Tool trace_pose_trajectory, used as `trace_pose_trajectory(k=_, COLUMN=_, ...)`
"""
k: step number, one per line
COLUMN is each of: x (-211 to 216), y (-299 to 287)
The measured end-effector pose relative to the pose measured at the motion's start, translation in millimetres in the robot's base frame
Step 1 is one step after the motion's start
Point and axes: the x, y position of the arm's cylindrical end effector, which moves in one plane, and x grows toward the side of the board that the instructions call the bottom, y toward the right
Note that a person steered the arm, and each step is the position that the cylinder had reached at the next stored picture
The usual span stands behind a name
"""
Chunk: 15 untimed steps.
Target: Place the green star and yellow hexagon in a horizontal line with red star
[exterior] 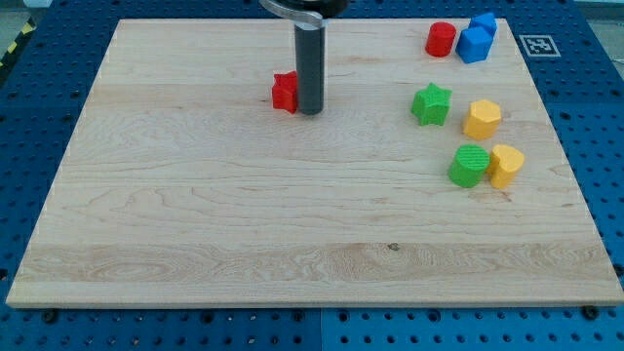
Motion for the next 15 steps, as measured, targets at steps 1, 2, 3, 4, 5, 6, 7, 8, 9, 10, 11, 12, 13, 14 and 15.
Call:
trace_pose_trajectory(k=1, x=24.8, y=38.3)
trace_pose_trajectory(k=2, x=29.2, y=84.6)
trace_pose_trajectory(k=3, x=32.6, y=122.8)
trace_pose_trajectory(k=4, x=38.9, y=154.0)
trace_pose_trajectory(k=5, x=51.2, y=161.8)
trace_pose_trajectory(k=6, x=57.7, y=176.5)
trace_pose_trajectory(k=7, x=62.1, y=210.1)
trace_pose_trajectory(k=8, x=63.5, y=246.3)
trace_pose_trajectory(k=9, x=45.1, y=246.5)
trace_pose_trajectory(k=10, x=26.1, y=205.9)
trace_pose_trajectory(k=11, x=13.7, y=161.9)
trace_pose_trajectory(k=12, x=-2.4, y=146.3)
trace_pose_trajectory(k=13, x=-17.5, y=143.3)
trace_pose_trajectory(k=14, x=-33.5, y=138.7)
trace_pose_trajectory(k=15, x=-32.4, y=123.8)
